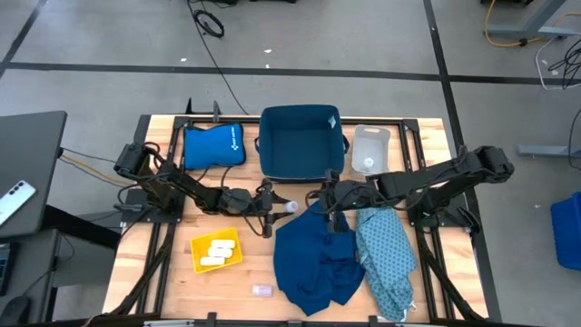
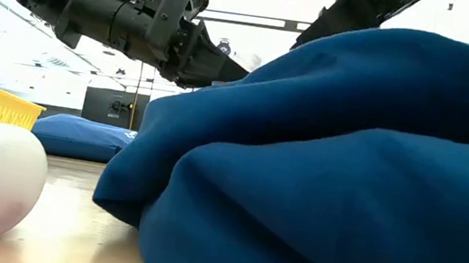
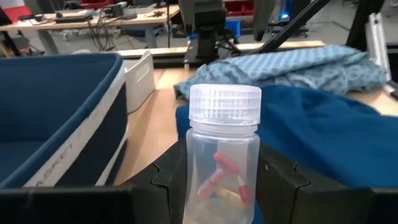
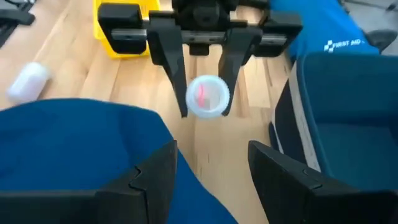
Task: Pick & Place Medicine items
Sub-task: Put the top transparent pill bottle into the white bin
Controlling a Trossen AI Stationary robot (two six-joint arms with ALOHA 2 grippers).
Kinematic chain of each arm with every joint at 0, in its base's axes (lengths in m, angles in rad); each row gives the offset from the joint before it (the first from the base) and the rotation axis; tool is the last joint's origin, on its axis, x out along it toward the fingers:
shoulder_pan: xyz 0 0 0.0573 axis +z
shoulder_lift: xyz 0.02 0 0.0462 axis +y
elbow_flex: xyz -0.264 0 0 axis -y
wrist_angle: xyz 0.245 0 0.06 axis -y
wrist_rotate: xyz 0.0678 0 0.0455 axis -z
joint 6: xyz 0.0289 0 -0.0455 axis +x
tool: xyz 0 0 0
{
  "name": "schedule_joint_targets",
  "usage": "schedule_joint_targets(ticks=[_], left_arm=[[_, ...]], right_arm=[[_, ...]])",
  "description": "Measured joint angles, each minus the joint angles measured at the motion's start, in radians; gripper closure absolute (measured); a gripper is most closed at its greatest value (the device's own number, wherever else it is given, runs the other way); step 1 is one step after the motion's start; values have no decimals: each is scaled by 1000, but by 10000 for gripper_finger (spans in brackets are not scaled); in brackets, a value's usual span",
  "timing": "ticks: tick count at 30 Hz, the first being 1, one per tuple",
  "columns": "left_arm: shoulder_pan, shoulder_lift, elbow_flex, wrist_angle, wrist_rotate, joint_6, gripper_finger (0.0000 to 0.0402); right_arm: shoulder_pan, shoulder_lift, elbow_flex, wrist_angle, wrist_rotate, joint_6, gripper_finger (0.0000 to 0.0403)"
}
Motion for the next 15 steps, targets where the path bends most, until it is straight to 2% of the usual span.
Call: schedule_joint_targets(ticks=[9, 15], left_arm=[[1, 0, 0, -18, -9, 0, 255], [1, 0, 0, -25, -6, -2, 255]], right_arm=[[-29, 57, 0, 90, -24, 4, 194], [-37, 59, 0, 103, -43, 8, 159]])
